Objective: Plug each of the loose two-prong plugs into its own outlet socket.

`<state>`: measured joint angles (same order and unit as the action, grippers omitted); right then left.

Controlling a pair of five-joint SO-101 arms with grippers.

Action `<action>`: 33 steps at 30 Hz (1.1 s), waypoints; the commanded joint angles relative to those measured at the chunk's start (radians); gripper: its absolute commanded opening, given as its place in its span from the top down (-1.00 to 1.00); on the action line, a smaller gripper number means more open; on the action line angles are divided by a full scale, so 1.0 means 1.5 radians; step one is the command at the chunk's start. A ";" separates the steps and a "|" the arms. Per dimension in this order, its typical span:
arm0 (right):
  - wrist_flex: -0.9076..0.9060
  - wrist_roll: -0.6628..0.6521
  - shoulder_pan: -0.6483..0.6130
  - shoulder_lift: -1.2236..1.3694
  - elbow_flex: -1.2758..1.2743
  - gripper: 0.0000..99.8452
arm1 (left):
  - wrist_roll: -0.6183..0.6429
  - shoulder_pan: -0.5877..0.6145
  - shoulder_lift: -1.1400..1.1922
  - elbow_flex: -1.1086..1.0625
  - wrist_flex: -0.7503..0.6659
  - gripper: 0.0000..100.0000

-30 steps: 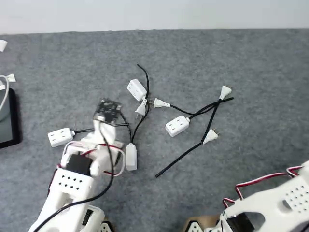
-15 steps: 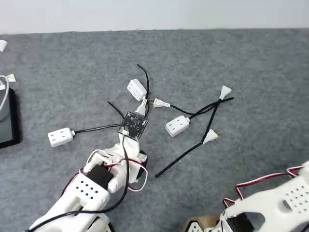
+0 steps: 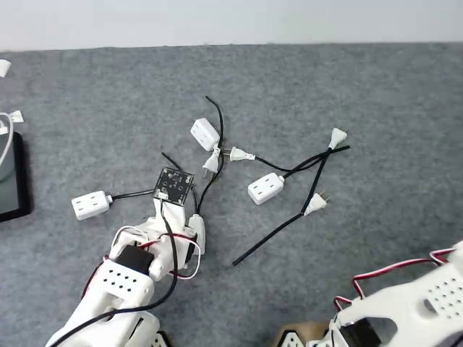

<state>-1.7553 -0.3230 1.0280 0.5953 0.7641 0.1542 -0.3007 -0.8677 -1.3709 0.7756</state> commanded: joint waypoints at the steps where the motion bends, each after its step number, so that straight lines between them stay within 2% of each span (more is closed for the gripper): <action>1: -0.024 -0.010 0.014 -0.012 0.005 0.73 | -0.006 0.005 0.000 0.007 0.032 0.97; 5: -0.022 -0.011 0.014 -0.012 0.005 0.73 | -0.006 0.008 -0.007 0.020 0.033 0.97; 11: -0.020 -0.007 0.005 -0.011 0.005 0.73 | -0.002 -0.009 0.000 0.124 0.043 0.97; 16: -0.021 -0.010 0.006 -0.011 0.005 0.73 | 0.004 -0.113 0.000 0.139 0.072 0.97; 21: -0.022 -0.006 0.004 -0.011 0.005 0.73 | 0.080 -0.199 0.001 0.126 0.069 0.97; 26: -0.023 -0.005 0.001 -0.011 0.005 0.73 | 0.089 -0.186 0.037 0.127 0.062 0.97; 33: -0.023 -0.004 -0.005 -0.012 0.005 0.73 | 0.089 -0.149 0.271 0.141 -0.064 0.97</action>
<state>-1.7553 -0.3307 1.0280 0.5953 0.7641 0.2785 -0.5416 -0.6391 -1.2114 0.7925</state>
